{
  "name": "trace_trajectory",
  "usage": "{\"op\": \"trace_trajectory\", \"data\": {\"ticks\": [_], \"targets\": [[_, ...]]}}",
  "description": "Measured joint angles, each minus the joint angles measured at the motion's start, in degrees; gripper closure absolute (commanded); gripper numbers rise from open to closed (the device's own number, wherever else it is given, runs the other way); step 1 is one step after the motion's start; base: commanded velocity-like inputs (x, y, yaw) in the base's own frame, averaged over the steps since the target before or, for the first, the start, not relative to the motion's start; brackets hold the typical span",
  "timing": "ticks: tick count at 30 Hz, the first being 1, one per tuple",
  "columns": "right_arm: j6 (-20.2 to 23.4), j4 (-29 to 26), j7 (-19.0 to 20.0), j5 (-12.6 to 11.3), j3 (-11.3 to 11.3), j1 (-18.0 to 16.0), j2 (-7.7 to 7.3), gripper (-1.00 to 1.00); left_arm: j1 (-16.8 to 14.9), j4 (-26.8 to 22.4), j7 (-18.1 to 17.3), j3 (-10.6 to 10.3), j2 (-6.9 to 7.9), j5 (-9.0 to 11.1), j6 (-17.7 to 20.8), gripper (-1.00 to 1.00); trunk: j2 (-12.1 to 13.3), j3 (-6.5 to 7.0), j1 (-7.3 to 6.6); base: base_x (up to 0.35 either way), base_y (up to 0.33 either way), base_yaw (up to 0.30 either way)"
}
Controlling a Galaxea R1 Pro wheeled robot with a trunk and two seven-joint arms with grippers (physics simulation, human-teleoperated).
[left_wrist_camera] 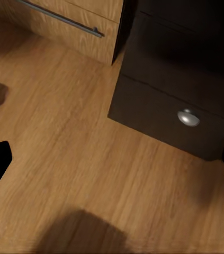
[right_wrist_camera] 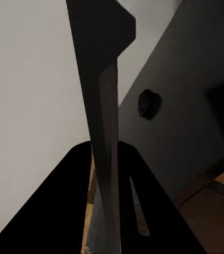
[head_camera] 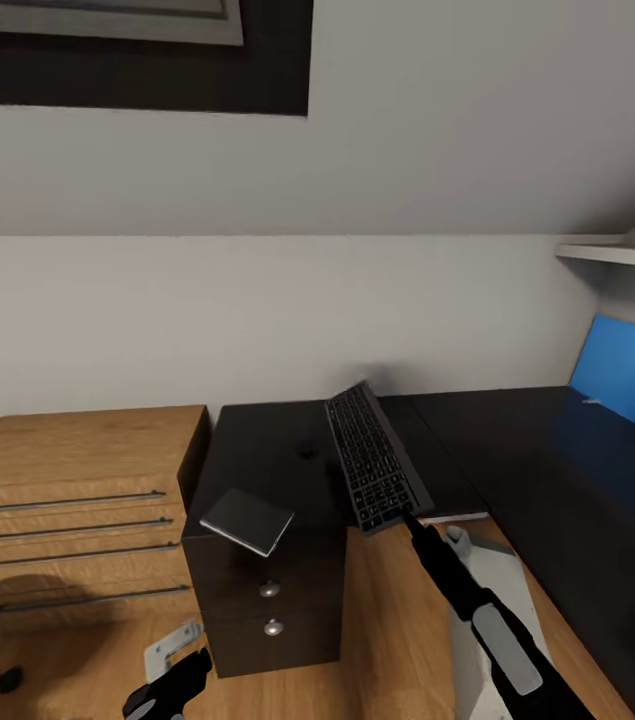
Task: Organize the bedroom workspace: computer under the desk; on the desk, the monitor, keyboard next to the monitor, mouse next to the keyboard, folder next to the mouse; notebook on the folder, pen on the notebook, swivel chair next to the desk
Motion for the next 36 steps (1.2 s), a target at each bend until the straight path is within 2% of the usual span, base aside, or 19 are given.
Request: {"op": "trace_trajectory", "data": {"ticks": [2, 5, 7, 9, 11, 15, 18, 23, 29, 30, 33, 36], "targets": [[3.0, -1.5, -1.1, 0.3, -0.3, 0.0, 0.00, 1.00, 0.0, 0.0, 0.0, 0.0, 0.05, -0.1, 0.0, -1.00, 0.8, 0.36, -0.44, -0.331, 0.000, 0.000], [9.3, -4.1, -6.2, -1.1, -1.9, 0.0, 0.00, 1.00, 0.0, -0.1, 0.0, 0.1, 0.13, 0.0, 0.0, -1.00, 2.0, 0.90, -1.10, -0.334, 0.000, 0.000], [14.0, -7.8, -14.3, -3.5, -4.0, 0.0, -0.01, 1.00, 0.0, -0.1, 0.0, 0.0, 0.12, 0.0, 0.0, -1.00, 2.8, 1.25, -1.54, -0.336, 0.000, 0.000], [16.9, -11.2, -22.7, -5.8, -5.0, 0.0, -0.04, 1.00, 0.0, -0.1, -0.1, 0.0, 0.10, 0.0, 0.0, -1.00, 3.6, 1.61, -1.98, -0.336, 0.000, 0.000], [18.4, -15.5, -27.8, -7.6, -5.6, 0.5, -0.12, 1.00, 0.0, -0.1, -0.1, 0.0, 0.09, 0.0, 0.0, -1.00, 4.4, 1.98, -2.42, -0.336, 0.000, 0.000], [18.8, -22.5, -29.2, -7.8, -5.7, 4.4, -0.18, 1.00, 0.0, 0.0, -0.1, -0.1, 0.05, 0.0, 0.0, -1.00, 6.0, 2.69, -3.30, -0.336, 0.000, 0.000], [18.6, -24.5, -29.5, -7.8, -5.8, 6.4, -0.21, 1.00, 0.0, 0.4, -0.1, -0.6, 0.07, 0.0, 0.0, -1.00, 7.2, 3.23, -3.95, -0.336, 0.000, 0.000], [18.6, -25.1, -29.6, -7.7, -6.1, 6.9, -0.44, 1.00, 0.0, 0.7, -0.1, -0.8, 0.08, 0.0, 0.0, -1.00, 9.2, 4.13, -5.05, -0.332, -0.082, 0.000], [18.5, -25.1, -29.7, -7.6, -8.0, 7.0, -0.66, 1.00, 0.0, 1.0, 0.0, -0.8, 0.08, 0.0, 0.0, -1.00, 11.6, 5.21, -6.38, -0.295, -0.218, 0.000], [18.5, -25.0, -29.7, -7.5, -8.6, 7.1, -0.67, 1.00, 0.0, 2.1, -0.1, -1.6, 0.03, -0.1, 0.0, -1.00, 12.0, 5.39, -6.60, -0.283, -0.242, 0.000], [18.5, -25.0, -29.6, -7.7, -8.6, 7.1, -0.67, 1.00, 0.0, 2.4, -0.2, -1.9, 0.04, -0.1, 0.0, -1.00, 13.2, 5.93, -7.26, -0.283, -0.240, 0.000], [18.6, -24.7, -29.6, -7.6, -11.0, 7.1, -1.11, 1.00, 0.0, 2.4, -0.2, -2.0, 0.04, 0.0, 0.0, -1.00, 14.4, 6.47, -7.92, -0.288, -0.212, 0.000]]}}
